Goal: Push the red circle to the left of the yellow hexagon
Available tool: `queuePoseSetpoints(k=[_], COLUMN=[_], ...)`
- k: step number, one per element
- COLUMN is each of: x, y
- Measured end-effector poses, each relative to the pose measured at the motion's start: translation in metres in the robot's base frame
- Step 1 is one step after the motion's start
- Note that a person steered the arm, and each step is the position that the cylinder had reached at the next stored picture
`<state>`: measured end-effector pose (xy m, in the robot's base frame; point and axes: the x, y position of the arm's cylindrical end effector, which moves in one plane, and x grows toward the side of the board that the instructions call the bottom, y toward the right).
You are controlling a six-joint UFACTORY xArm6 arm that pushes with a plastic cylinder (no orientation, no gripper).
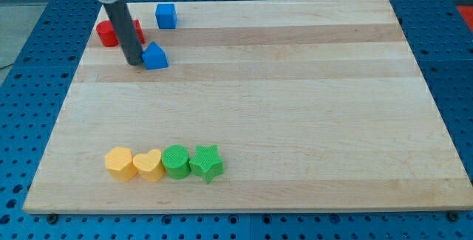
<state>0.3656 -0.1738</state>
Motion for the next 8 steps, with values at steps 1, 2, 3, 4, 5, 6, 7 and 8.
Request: queuePoseSetpoints(k=[1,2,3,4,5,6,7,8], x=[0.002,0.002,0.002,-0.011,-0.015,-0.022,-0.083,-0.133], y=[0.075,0.058,-0.029,-0.124,-0.130,-0.131,-0.131,-0.126])
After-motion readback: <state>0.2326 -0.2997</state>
